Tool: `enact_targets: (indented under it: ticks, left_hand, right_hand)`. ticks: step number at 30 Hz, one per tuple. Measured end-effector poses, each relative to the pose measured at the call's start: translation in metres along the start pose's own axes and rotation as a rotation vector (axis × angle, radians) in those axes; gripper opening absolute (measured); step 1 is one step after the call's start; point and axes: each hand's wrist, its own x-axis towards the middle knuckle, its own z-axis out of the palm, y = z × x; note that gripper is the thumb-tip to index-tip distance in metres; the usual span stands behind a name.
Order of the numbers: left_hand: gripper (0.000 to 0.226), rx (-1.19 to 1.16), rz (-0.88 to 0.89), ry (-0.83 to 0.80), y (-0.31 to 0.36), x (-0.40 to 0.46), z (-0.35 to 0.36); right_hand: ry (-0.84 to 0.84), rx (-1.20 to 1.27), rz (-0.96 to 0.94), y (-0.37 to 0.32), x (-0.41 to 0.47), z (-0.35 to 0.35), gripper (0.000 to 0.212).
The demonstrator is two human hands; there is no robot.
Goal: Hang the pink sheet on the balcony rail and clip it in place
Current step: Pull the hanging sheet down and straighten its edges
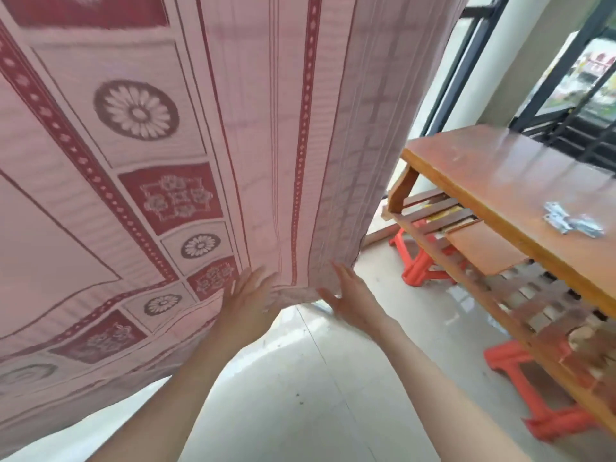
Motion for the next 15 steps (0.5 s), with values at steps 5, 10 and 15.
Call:
enact_targets:
  ticks: [5,10,15]
  left_hand:
    - [0.055,-0.059,-0.004,-0.012,0.075,-0.019,-0.08]
    - [0.055,-0.163,0.018,0.087,0.141,0.0,-0.111]
    - [0.056,-0.133,0.227,0.252,0.195,0.04,-0.13]
  right_hand:
    - [0.075,0.168,-0.056,-0.051,-0.045,-0.096,0.066]
    - [0.064,0.218,-0.147,-0.043,-0.05,-0.162,0.059]
    - [0.114,0.211,-0.182,-0.024,-0.022,-0.217,0.053]
